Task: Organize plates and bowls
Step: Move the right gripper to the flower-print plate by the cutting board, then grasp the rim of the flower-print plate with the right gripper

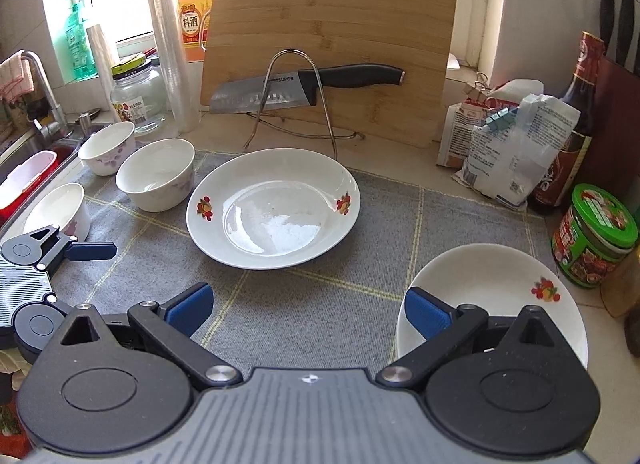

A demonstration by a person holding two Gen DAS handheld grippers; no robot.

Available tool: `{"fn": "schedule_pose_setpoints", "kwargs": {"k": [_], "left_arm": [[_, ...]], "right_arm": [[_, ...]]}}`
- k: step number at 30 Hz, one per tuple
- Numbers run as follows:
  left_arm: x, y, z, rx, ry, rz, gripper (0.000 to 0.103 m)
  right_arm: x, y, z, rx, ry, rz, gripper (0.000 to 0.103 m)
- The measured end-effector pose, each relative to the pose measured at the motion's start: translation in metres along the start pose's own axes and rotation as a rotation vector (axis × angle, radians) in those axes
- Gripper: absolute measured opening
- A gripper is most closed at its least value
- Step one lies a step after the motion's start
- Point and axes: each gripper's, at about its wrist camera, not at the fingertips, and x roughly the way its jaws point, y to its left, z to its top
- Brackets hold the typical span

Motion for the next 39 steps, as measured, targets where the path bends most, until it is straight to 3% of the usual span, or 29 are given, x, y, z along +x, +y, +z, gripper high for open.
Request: {"fn": "schedule_pose_setpoints", "kwargs": {"k": [6, 10, 14, 19, 39], "left_arm": [[0.019, -0.015, 0.006, -0.035, 0.03, 0.047, 0.103], [0.029, -0.017, 0.01, -0.064, 0.059, -0.004, 0.103], [0.041, -0.022, 0.015, -0.03, 0.064, 0.001, 0.103], [0.051, -0.016, 0.019, -0.064, 0.03, -0.041, 0.103], [0.078, 0.0, 0.034, 0.013, -0.032, -0.118, 0.103]], "right_arm": [[0.016, -0.016, 0.018, -0.051, 0.022, 0.071, 0.103], [0.024, -0.018, 0.024, -0.078, 0.03, 0.098, 0.103], [0.039, -0.026, 0.027, -0.032, 0.067, 0.167, 0.103], [0.057, -0.03, 0.035, -0.02, 0.092, 0.153, 0.103], [0.139, -0.039, 0.086, -0.058, 0.225, 0.209, 0.103]]}}
